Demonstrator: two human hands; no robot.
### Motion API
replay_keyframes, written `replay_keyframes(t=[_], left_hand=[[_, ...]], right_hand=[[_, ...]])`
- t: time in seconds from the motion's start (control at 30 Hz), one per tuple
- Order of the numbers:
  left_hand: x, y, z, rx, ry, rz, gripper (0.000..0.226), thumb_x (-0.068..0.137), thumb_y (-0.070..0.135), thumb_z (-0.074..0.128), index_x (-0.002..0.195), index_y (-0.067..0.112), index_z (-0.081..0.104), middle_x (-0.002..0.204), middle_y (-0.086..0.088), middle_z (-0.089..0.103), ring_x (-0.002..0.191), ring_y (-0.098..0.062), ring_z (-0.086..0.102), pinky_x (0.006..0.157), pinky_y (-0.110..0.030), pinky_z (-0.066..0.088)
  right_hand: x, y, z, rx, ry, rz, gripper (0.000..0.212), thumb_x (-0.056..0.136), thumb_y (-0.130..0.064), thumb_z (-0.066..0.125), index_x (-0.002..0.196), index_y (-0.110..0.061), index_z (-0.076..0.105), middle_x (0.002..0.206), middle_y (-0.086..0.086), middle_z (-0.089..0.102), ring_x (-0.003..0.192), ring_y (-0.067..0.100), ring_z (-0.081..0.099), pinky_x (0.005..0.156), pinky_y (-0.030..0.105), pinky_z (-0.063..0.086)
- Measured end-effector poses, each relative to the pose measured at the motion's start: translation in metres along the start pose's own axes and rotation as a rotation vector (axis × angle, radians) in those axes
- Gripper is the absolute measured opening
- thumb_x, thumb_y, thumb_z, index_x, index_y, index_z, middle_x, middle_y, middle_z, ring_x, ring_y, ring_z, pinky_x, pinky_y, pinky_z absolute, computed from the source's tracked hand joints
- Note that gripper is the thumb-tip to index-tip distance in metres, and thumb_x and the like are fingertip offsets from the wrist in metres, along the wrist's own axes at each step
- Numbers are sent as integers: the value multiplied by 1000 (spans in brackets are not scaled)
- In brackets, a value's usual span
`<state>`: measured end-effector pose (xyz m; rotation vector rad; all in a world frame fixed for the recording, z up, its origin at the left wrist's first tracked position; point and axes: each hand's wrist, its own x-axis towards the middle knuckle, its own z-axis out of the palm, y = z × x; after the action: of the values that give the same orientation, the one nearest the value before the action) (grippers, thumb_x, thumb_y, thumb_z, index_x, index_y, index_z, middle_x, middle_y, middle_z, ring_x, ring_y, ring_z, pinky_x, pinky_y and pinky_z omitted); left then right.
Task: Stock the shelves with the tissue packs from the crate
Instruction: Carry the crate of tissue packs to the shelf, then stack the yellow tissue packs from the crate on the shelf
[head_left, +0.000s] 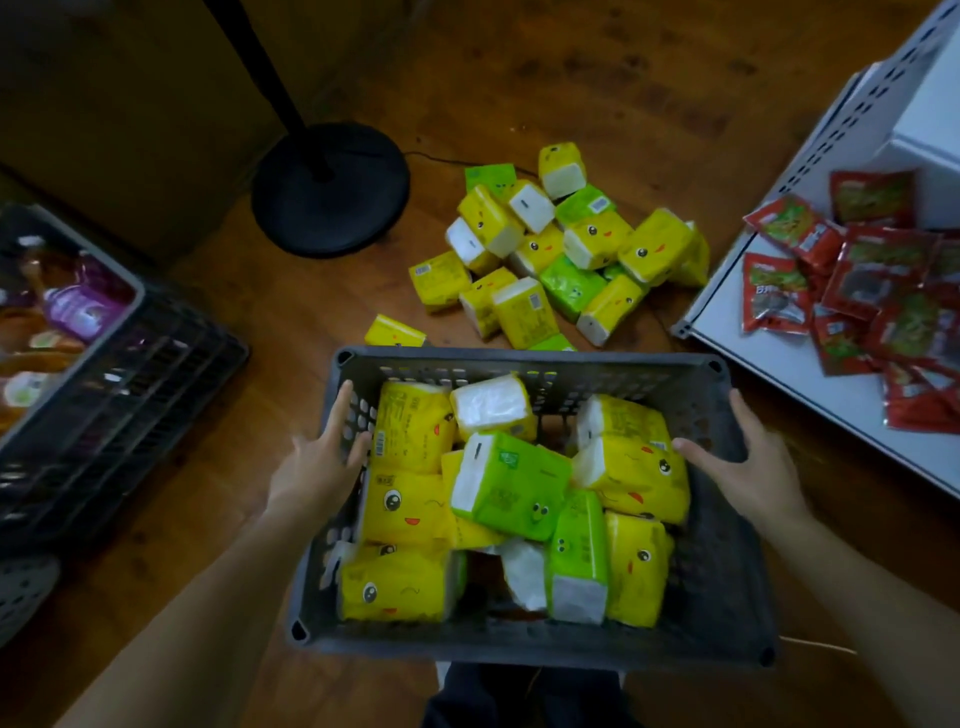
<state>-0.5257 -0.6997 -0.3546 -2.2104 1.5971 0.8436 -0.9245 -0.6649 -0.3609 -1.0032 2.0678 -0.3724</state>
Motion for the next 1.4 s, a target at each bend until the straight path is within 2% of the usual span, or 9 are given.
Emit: replay_keyframes(t=[0.13,0.2,0.33,0.43,0.7,0.83,1.03,1.27,1.4], left_hand=[[27,-4,25,2,10,-6,64,95,54,27,141,50,-18,118,-27,46,81,-34,56,68,-37,47],[41,-5,37,-5,20,-11,64,95,54,28,141,50,-17,118,-26,46,85,-35,58,71,-38,48],[70,-2,54,-21,43,17,65,95,54,29,141,50,-17,116,-28,45,71,-32,54,71,-40,50],[90,2,59,-20,66,35,65,95,55,28,142,50,-16,116,-29,44,81,-38,55,72,-39,45],[126,21,41,-37,141,60,64,94,57,26,141,51,-17,117,-30,41,87,-40,55,70,-38,41],[144,30,31,-29,174,67,64,94,58,26,140,52,-18,118,-31,41,88,-42,55,71,-39,41],[165,42,16,-28,213,87,64,94,59,24,142,48,-17,118,-32,42,79,-35,49,69,-38,40],[188,54,5,-7,266,82,65,92,62,21,143,46,-16,120,-32,42,93,-43,53,73,-40,39],[189,56,5,15,257,82,66,92,62,21,143,45,-18,123,-30,38,91,-41,54,74,-42,44]], right_hand=[[24,13,26,20,6,15,97,68,-53,71,147,-36,18,133,17,44,127,32,41,102,44,38],[36,18,38,15,13,16,93,71,-48,71,147,-35,18,134,17,41,129,32,38,102,42,35],[56,23,57,59,46,-3,89,76,-44,70,147,-34,18,136,18,36,131,32,33,104,38,30],[69,21,71,79,102,-31,86,78,-43,69,147,-35,18,135,19,32,132,29,27,107,35,24],[113,-2,82,90,227,-104,87,75,-47,70,145,-38,20,125,20,34,126,30,30,107,30,23],[130,-11,84,98,239,-116,86,75,-47,70,145,-39,21,127,19,32,128,29,28,108,29,21],[155,-28,79,102,217,-152,87,76,-47,70,146,-38,19,129,19,31,129,31,27,108,30,22],[187,-41,73,67,199,-203,91,75,-48,70,146,-37,15,124,20,32,123,30,32,105,27,24],[196,-43,73,38,192,-189,92,74,-51,70,146,-37,15,125,20,30,125,31,30,107,28,24]])
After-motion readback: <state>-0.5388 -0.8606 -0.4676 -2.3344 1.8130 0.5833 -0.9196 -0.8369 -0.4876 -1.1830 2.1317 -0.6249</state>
